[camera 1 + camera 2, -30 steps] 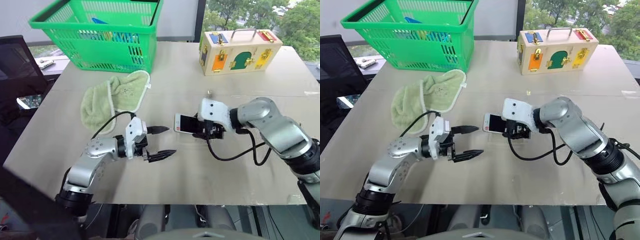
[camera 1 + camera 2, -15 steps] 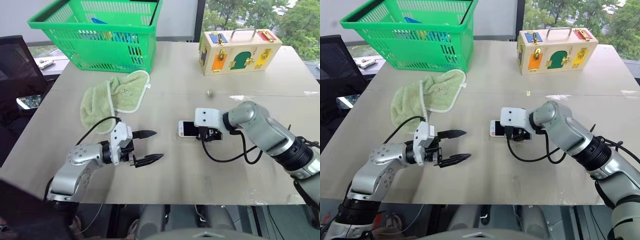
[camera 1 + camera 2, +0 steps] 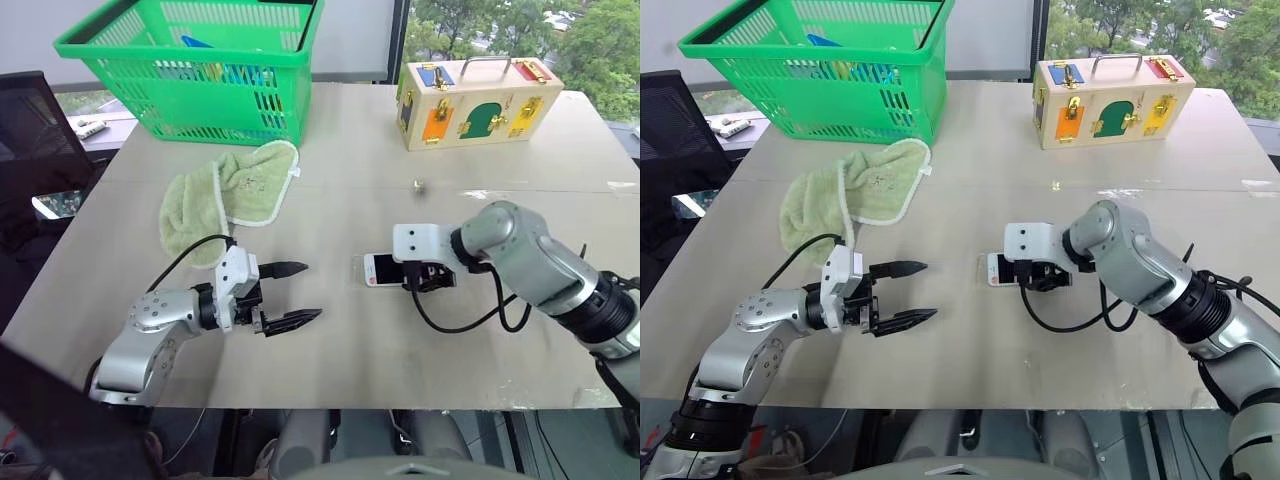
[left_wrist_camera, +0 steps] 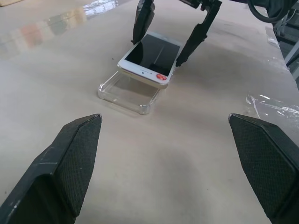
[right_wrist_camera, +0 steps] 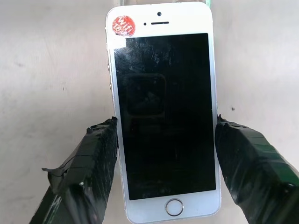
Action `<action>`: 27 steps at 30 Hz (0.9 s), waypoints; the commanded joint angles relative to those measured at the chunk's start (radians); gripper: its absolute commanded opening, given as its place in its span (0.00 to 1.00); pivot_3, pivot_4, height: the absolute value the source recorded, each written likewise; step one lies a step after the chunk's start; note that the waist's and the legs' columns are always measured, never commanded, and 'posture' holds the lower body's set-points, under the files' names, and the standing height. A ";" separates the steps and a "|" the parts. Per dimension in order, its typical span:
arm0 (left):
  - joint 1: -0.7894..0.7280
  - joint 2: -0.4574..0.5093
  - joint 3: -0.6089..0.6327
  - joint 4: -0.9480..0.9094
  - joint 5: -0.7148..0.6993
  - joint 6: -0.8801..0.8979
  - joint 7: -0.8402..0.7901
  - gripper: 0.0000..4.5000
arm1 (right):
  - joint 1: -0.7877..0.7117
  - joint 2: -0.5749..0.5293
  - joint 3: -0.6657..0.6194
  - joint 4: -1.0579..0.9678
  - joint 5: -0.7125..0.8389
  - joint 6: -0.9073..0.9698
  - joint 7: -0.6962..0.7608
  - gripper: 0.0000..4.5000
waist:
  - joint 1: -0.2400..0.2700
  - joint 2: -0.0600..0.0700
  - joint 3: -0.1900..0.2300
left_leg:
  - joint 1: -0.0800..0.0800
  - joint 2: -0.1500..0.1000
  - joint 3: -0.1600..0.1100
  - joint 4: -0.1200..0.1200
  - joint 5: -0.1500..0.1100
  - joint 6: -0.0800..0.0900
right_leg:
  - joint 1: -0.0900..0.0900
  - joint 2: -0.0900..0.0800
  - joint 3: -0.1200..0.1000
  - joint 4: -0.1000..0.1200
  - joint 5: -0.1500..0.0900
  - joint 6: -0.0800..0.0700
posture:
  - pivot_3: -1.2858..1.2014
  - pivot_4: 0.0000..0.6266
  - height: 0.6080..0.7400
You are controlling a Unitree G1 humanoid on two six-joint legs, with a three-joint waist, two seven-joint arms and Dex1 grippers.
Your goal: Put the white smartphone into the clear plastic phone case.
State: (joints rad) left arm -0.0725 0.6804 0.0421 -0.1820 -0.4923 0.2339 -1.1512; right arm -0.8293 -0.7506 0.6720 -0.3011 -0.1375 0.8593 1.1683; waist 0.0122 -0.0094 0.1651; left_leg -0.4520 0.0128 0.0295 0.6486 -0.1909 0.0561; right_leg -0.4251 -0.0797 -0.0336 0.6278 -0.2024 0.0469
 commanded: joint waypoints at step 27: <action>0.019 -0.016 -0.004 -0.002 0.011 -0.043 0.016 1.00 | -0.032 0.036 0.031 0.104 -0.051 0.019 0.006 0.64 | -0.004 0.000 0.000 | 0.001 0.000 0.000 0.000 -0.001 -0.001 | 0.000 0.001 0.000 0.001 0.000 0.000 | 0.52 0.24 1.00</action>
State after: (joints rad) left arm -0.0569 0.6655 0.0349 -0.1656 -0.4815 0.2074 -1.1351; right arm -0.8582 -0.7123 0.6999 -0.2155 -0.1677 0.8691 1.1804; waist 0.0077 -0.0097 0.1648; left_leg -0.4511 0.0128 0.0298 0.6487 -0.1916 0.0547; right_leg -0.4248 -0.0790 -0.0335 0.6284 -0.2023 0.0470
